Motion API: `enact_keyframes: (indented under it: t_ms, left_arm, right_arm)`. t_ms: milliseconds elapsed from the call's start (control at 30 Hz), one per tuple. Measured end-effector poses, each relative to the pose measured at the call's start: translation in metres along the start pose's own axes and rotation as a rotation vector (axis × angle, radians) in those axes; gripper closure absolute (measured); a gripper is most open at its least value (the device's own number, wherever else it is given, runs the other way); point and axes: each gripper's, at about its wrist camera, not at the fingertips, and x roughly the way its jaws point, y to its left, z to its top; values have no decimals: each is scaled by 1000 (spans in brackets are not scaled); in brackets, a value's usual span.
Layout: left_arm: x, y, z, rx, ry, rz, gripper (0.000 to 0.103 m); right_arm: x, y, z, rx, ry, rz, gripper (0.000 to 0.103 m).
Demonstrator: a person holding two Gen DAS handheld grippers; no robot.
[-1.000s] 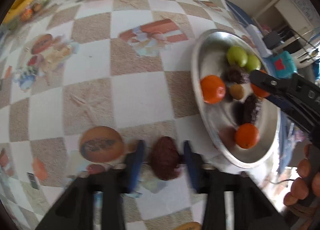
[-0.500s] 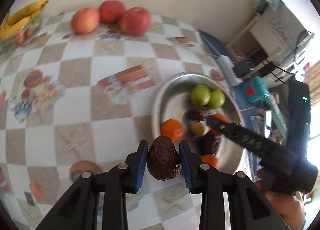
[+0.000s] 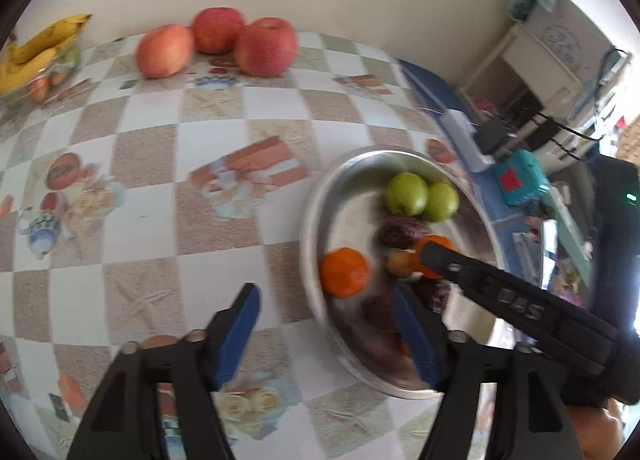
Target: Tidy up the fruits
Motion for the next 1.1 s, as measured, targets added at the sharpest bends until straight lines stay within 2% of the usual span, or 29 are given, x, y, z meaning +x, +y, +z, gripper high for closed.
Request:
enact_keyframes:
  t_ms: [67,200,367,433,533,667,767,967,1100]
  left_arm:
    - [0,13,-1,-27,-15,79,0]
    - [-2,42,-4,-80,-42,197,0]
    - [-18,68,-12,-106,-66,315,0]
    - [-27,70,-18,-94,-67,369,0]
    - [-39,69,-30,-68,-58,499,0]
    - [-54,66,-50,-56,-65,551,0]
    - [-63,64,-62,-65,-41,594,0]
    - [-71,66,-77,-87,-27,567,0]
    - [-72,66,-80,-88,-21,580,0]
  right_arm:
    - [-1,3,-1,-13,-4,-11,42]
    - [-2,12,-6,-57,-9,-31,38]
    - [-4,22,-19,-114,-22,-46,18]
    - [-5,30,-29,-157,-30,-53,18]
    - [-8,41,-43,-222,-42,-74,18]
    - [-15,52,-60,-264,-53,-69,18]
    - [-22,56,-73,-276,-57,-54,18]
    - [-33,60,-93,-315,-77,-75,18]
    - [-38,60,-98,-321,-84,-76,18]
